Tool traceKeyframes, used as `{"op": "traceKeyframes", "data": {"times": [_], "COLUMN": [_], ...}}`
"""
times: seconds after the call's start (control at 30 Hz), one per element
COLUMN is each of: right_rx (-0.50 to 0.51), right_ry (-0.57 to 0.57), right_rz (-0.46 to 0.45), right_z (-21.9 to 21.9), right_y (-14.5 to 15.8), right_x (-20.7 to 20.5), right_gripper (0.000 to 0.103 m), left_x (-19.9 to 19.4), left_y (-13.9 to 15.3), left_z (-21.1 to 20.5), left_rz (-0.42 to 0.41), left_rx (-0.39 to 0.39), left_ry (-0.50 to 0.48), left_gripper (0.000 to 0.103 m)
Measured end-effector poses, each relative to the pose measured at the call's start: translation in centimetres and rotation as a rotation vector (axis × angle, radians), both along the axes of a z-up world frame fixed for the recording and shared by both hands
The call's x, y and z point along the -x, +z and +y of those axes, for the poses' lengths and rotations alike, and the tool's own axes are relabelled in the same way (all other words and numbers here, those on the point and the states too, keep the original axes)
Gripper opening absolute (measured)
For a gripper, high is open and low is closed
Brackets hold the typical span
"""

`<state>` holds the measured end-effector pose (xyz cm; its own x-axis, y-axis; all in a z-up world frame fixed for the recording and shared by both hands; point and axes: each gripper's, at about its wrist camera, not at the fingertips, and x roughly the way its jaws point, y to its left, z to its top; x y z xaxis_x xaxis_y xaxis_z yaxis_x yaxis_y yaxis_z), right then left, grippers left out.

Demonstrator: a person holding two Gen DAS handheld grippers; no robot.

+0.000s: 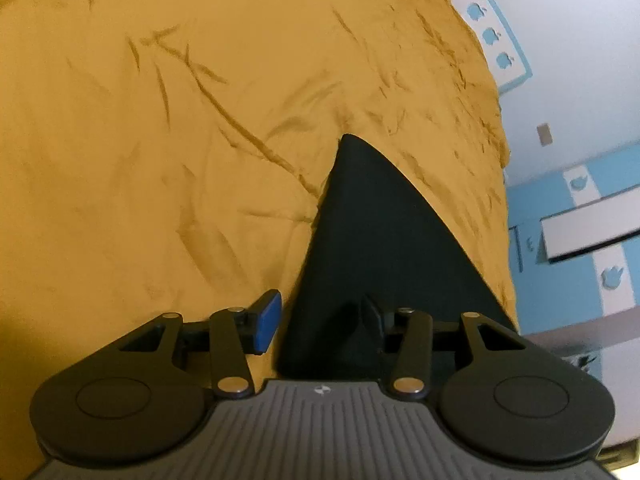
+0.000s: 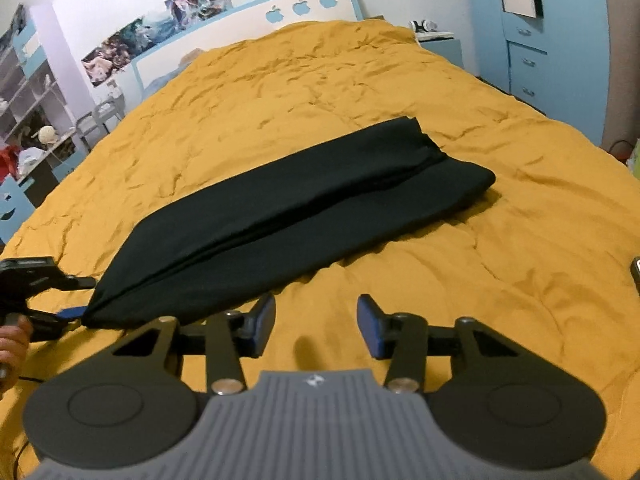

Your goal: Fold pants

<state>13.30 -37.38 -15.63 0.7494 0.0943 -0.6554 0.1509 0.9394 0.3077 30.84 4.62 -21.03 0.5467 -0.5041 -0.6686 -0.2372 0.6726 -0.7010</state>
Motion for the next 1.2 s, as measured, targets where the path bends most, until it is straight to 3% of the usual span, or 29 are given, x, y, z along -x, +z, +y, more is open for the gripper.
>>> {"op": "traceKeyframes", "data": {"times": [0.1, 0.2, 0.27, 0.3, 0.37, 0.57, 0.67, 0.8, 0.9, 1.0, 1.2], "right_rx": [-0.005, -0.015, -0.022, -0.026, -0.03, -0.046, -0.052, -0.062, -0.077, -0.091, -0.128], "right_ry": [0.01, -0.002, -0.009, -0.009, -0.002, 0.009, 0.015, 0.017, 0.009, 0.004, 0.012], "right_rz": [0.009, 0.03, 0.035, 0.034, 0.028, 0.006, -0.006, -0.022, -0.025, -0.029, -0.023], "right_z": [-0.2, -0.6, -0.9, -1.1, -1.3, -1.7, -1.9, -2.3, -2.8, -3.1, -3.2], "right_y": [-0.6, -1.4, -1.8, -2.0, -2.1, -2.1, -1.8, -1.4, -1.3, -1.4, -1.7], "right_x": [-0.5, -1.1, -1.5, -1.7, -2.0, -3.3, -3.9, -4.3, -4.4, -4.3, -4.0], "right_gripper": [0.044, 0.042, 0.032, 0.024, 0.018, 0.012, 0.011, 0.01, 0.009, 0.009, 0.009], "left_x": [-0.5, -1.2, -1.3, -1.3, -1.0, 0.1, 0.3, 0.3, 0.6, 0.8, 0.7], "left_y": [-1.2, -1.4, -1.1, -0.8, 0.2, 6.2, 9.5, 11.6, 11.5, 10.0, 6.2], "left_z": [-0.2, -0.8, -0.9, -1.0, -1.2, -4.6, -8.3, -13.8, -18.4, -21.7, -25.1], "left_rz": [0.008, 0.005, -0.007, -0.015, -0.047, -0.217, -0.295, -0.347, -0.372, -0.356, -0.25], "left_rx": [0.06, 0.053, 0.03, 0.023, 0.009, -0.048, -0.13, -0.218, -0.323, -0.369, -0.438], "left_ry": [0.04, 0.047, 0.052, 0.052, 0.061, 0.019, -0.056, -0.191, -0.294, -0.367, -0.48], "left_gripper": [0.045, 0.035, 0.019, 0.016, 0.011, 0.009, 0.008, 0.008, 0.008, 0.008, 0.009]}}
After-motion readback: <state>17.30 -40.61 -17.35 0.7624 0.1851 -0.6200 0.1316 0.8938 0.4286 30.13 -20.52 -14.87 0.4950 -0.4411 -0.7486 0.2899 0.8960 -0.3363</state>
